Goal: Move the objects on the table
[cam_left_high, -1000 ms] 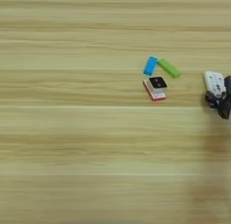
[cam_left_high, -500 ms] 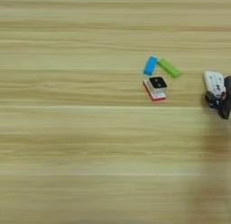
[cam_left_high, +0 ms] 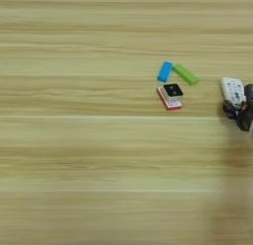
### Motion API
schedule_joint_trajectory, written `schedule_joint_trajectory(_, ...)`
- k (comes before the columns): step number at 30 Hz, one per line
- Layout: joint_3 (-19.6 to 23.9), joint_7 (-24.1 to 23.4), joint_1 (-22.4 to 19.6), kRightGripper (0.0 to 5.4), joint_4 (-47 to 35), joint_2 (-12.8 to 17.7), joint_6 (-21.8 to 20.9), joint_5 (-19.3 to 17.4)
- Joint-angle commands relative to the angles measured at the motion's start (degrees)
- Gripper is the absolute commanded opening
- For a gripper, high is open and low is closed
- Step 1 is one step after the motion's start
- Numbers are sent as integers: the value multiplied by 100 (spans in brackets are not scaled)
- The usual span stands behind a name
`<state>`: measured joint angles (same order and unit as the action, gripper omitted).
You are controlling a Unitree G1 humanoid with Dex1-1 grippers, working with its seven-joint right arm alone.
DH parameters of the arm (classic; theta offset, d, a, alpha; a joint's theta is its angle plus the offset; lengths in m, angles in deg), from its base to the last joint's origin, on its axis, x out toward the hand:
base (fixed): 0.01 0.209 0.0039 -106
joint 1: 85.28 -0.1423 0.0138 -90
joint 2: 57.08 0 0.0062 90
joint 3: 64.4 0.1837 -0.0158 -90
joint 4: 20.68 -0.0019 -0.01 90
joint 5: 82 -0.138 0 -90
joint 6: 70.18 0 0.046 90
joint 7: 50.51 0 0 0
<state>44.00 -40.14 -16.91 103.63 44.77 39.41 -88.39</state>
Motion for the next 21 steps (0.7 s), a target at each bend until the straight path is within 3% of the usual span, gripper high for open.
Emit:
schedule_joint_trajectory(1, 81, -54, -256, 291, -597, 161, -55, -84)
schedule_joint_trajectory(10, 42, -83, -32, 291, -1488, -28, 187, -138)
schedule_joint_trajectory(21, -26, 16, 392, 291, -3298, -352, 843, -383)
